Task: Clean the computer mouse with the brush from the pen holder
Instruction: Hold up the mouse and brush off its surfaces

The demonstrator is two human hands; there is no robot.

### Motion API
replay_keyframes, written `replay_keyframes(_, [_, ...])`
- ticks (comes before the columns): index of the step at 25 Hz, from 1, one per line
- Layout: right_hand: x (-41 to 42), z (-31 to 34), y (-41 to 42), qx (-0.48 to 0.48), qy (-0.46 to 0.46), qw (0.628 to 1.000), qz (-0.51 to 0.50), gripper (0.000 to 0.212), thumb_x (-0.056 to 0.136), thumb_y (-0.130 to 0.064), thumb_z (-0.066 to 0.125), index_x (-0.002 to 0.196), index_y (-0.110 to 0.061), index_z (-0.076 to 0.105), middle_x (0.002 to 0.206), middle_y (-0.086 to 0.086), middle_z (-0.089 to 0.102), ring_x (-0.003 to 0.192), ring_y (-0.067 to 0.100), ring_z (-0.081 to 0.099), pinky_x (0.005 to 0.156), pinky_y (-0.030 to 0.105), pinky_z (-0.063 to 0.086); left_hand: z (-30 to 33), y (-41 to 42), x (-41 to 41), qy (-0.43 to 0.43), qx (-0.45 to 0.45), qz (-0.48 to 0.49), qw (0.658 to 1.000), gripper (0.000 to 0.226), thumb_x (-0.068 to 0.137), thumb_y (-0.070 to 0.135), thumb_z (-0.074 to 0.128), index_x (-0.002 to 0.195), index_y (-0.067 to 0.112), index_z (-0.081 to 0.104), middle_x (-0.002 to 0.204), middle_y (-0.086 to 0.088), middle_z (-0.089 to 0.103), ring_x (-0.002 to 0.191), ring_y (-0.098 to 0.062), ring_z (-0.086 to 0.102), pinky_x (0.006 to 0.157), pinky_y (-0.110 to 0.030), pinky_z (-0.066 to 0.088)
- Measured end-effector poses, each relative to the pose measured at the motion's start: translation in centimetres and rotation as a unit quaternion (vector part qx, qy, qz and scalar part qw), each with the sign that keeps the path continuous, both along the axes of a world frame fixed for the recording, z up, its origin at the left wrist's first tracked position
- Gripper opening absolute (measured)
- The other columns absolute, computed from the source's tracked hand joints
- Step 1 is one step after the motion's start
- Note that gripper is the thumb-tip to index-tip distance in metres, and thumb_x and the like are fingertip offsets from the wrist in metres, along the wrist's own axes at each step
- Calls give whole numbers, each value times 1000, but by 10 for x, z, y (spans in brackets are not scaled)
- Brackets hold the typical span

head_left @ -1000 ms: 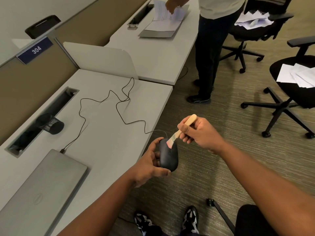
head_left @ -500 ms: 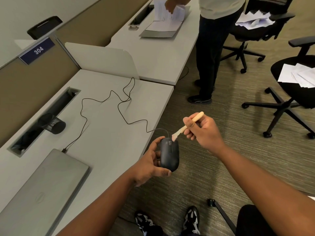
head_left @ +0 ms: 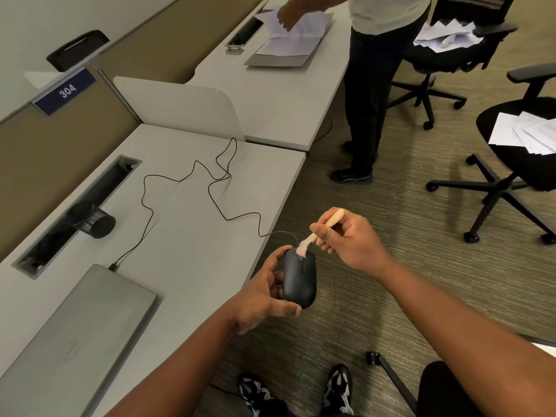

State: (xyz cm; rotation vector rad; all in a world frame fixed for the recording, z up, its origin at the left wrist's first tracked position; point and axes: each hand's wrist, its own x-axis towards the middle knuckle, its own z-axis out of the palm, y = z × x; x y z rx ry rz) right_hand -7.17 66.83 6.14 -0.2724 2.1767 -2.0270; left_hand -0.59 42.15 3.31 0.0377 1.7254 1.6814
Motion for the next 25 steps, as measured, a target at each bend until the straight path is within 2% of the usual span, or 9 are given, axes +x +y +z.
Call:
replay_keyframes(3, [3,-4,0,63,53,997,-4,20,92,-50,71,96,-30,71,79,8,74,71,30,71,65,50,61,-1,0,1,1,2,4,1000,115,80,-9,87,158,52,30,148,-3,57,130,-26,67,94,-42,63])
replay_keyframes(5, [4,-4,-1,89,91,991,-31,21,95,-48,69,100,-28,72,77,13,73,71,39,68,64,58,57,-1,2,0,-3,3,6,1000,116,79,-9,88,158,53,31,147,-5,58,129,-28,68,94,-43,63])
replay_keyframes(7, [5,2,-1,44,82,994,-54,29,92,-53,70,96,-24,71,75,11,73,68,34,69,61,50,59,-1,3,-2,-6,-5,13,1000,118,77,-9,89,158,52,29,147,-7,58,128,-28,69,94,-44,63])
replay_keyframes(8, [5,7,-1,9,56,997,-51,33,90,-55,71,94,-22,70,73,8,74,64,26,70,58,38,59,-1,4,-3,-7,-8,13,1000,118,76,-8,89,159,51,29,146,-8,58,127,-29,69,94,-45,63])
replay_keyframes(11, [3,17,-2,-36,-28,999,24,32,90,-46,72,93,-15,66,65,4,72,54,11,66,50,17,50,-1,5,-4,-3,-16,3,1000,119,77,-10,88,160,49,26,145,-6,60,127,-27,70,92,-43,63])
replay_keyframes(14, [4,17,-5,1,-15,999,53,29,90,-41,73,93,-13,66,67,3,72,57,12,66,53,18,51,-1,7,-4,4,-23,-14,1000,119,78,-8,88,159,53,25,147,-5,57,130,-26,67,94,-45,63])
replay_keyframes(18, [6,13,-3,70,37,996,50,25,93,-44,73,92,-19,69,72,5,73,62,20,67,58,32,56,-1,7,-4,5,-36,-23,999,119,78,-2,89,158,57,25,150,-5,54,131,-26,66,99,-48,63])
replay_keyframes(22, [4,5,-3,158,133,976,70,20,98,-42,70,91,-23,67,64,-4,63,53,7,52,50,24,43,-3,7,-2,0,-28,-22,999,117,77,-1,90,155,61,28,150,-5,56,131,-28,67,97,-49,63])
replay_keyframes(25, [6,1,-4,208,183,958,74,21,100,-42,67,97,-21,69,68,-7,65,59,11,58,54,29,47,-4,5,-1,2,-26,-20,999,117,78,-2,90,156,59,27,149,-7,57,131,-29,67,98,-50,62])
